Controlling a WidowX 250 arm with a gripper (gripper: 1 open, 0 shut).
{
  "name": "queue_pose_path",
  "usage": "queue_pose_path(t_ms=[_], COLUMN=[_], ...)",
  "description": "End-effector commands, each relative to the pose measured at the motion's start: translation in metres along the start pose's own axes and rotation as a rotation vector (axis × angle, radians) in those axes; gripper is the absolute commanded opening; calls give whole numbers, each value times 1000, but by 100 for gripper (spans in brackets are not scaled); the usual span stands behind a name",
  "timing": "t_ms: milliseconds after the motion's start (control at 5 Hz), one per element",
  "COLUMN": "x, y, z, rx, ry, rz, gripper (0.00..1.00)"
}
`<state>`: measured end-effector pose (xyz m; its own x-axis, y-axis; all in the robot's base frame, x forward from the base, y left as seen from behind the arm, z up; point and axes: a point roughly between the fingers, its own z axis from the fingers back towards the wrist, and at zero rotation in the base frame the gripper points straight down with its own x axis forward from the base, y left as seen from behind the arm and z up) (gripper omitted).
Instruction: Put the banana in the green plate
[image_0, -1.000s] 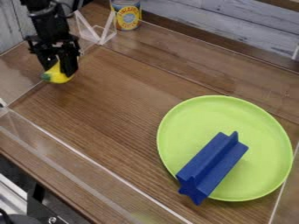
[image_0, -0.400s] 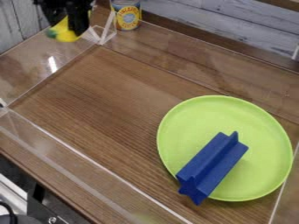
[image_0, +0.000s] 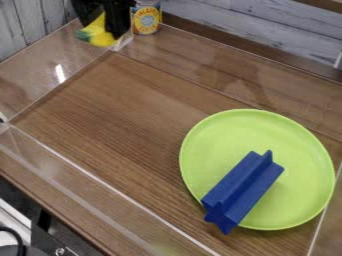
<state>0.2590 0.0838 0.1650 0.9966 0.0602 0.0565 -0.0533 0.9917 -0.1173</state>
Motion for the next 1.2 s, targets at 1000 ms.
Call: queue_pose_path(t_ms=[1000], x=[-53], y=[-203], z=[-23], rx=[-22], ry=[-31], rz=[-127], gripper=[0])
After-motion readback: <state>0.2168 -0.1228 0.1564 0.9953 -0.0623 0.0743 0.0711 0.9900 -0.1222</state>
